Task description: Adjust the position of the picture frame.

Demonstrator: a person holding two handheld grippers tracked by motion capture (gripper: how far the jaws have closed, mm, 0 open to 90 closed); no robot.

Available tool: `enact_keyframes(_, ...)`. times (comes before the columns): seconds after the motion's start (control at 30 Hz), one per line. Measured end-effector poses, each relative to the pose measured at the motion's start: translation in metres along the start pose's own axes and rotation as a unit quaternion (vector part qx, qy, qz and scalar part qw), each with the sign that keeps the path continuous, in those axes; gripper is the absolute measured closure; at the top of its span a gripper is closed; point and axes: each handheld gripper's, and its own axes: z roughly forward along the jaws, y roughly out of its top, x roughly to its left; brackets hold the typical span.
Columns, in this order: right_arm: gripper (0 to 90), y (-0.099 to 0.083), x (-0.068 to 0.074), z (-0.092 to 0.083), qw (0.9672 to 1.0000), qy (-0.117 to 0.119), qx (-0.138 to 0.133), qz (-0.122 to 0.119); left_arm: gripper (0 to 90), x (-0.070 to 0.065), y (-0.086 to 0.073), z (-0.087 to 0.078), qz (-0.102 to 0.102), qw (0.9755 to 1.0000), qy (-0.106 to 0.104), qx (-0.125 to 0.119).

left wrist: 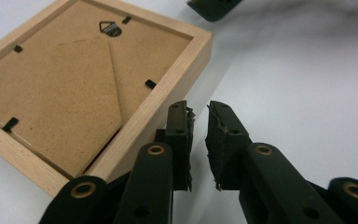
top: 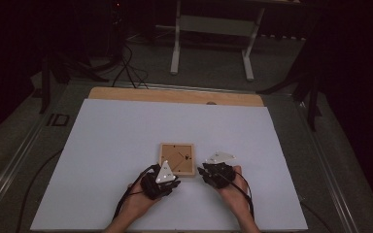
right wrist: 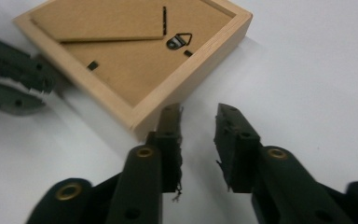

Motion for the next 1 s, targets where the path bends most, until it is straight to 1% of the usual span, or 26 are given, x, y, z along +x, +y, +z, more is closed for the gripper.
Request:
enact_keyframes(0.13, 64.5, -0.007, 0.0, -0.006, 0.9999, 0.0, -0.01, 0.003, 75.3, 0.003, 0.0, -0.005, -0.007, 0.9999, -0.001, -0.009)
enact_keyframes(0.2, 62.7, -0.008, 0.0, -0.008, 0.9999, -0.001, -0.015, 0.005, 72.5, 0.004, -0.001, -0.007, -0.013, 0.9998, 0.004, -0.012)
enact_keyframes(0.33, 59.3, -0.011, 0.001, -0.012, 0.9996, -0.002, -0.026, 0.002, 67.2, 0.005, -0.001, -0.012, -0.018, 0.9996, 0.011, -0.019)
enact_keyframes(0.4, 58.6, -0.01, 0.001, -0.014, 0.9993, -0.002, -0.037, 0.002, 63.6, 0.006, -0.001, -0.014, -0.018, 0.9994, 0.017, -0.023)
enact_keyframes(0.47, 58.4, -0.01, 0.0, -0.016, 0.9988, 0.0, -0.048, 0.008, 62.5, 0.007, -0.001, -0.016, -0.02, 0.9993, 0.018, -0.026)
enact_keyframes(0.57, 58.4, -0.01, 0.0, -0.017, 0.9987, -0.004, -0.051, 0.007, 61.4, 0.01, -0.001, -0.02, -0.026, 0.9989, 0.023, -0.031)
enact_keyframes(0.77, 57.9, -0.01, 0.002, -0.015, 0.9985, -0.006, -0.055, 0.003, 60.5, 0.019, -0.003, -0.029, -0.043, 0.9975, 0.036, -0.043)
enact_keyframes(0.87, 57.8, -0.009, 0.003, -0.015, 0.9983, -0.005, -0.058, -0.001, 60.5, 0.025, -0.005, -0.035, -0.056, 0.9961, 0.049, -0.048)
enact_keyframes(0.93, 57.8, -0.009, 0.003, -0.015, 0.9981, -0.005, -0.061, 0.0, 60.5, 0.027, -0.005, -0.036, -0.059, 0.9957, 0.053, -0.049)
enact_keyframes(1.0, 57.8, -0.008, 0.003, -0.015, 0.9979, -0.005, -0.065, 0.001, 59.9, 0.03, -0.006, -0.037, -0.07, 0.9946, 0.058, -0.052)
